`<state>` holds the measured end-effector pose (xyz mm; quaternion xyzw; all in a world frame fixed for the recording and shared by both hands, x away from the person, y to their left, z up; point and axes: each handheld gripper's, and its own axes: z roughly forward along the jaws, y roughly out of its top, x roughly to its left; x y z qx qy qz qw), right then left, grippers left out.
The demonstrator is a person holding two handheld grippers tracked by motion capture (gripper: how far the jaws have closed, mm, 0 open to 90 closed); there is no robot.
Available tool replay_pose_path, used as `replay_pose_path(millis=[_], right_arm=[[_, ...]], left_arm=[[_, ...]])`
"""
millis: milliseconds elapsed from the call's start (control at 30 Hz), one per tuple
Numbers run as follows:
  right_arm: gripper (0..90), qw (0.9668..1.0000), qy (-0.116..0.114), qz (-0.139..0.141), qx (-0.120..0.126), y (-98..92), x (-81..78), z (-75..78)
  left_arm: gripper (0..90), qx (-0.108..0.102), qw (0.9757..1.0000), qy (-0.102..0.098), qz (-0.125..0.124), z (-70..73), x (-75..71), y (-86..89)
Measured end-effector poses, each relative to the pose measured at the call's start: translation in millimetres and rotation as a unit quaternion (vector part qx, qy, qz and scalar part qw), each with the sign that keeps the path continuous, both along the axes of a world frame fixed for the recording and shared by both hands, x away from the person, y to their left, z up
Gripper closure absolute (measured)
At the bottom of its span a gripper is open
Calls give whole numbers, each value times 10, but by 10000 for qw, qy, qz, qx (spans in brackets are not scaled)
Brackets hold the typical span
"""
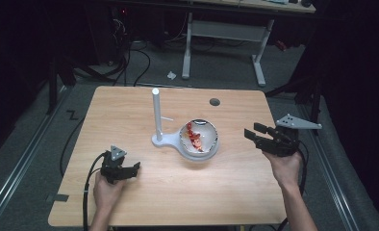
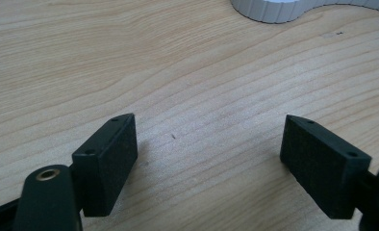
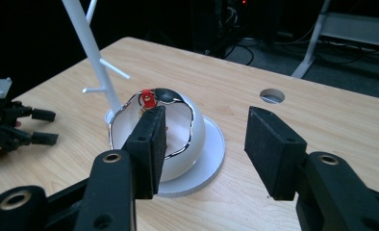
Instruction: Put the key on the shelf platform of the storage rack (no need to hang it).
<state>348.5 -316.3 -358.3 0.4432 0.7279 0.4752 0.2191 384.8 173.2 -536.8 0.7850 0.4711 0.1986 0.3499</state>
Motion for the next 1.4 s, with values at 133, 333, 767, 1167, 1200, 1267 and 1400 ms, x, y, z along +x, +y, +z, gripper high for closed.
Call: replay_pose_path(millis=[133,333,767,1167,1200,1267,1400], right_arm=[[500,9999,-14,-97,92,-78,-66,-60],[500,9996,13,-200,185,-182,-163,-123],[496,9988,40,-272,403,-299,-294,-351],[494,9979,154,-340,530,-323,-333,-585],[494,9979,154,-340,530,-323,-333,-585],[493,9979,171,-354,522,-315,-336,-633],[487,9976,231,-367,534,-300,-334,-702]], left_arm=[[211,2,10000,0,-2,0,1,0],[211,2,10000,0,-1,0,1,0],[209,12,10000,4,-18,1,0,-3],[208,20,10000,1,-27,1,-1,-5],[208,20,10000,1,-27,1,-1,-5],[208,20,10000,0,-25,1,-1,-5],[208,21,10000,0,-25,1,-1,-5]])
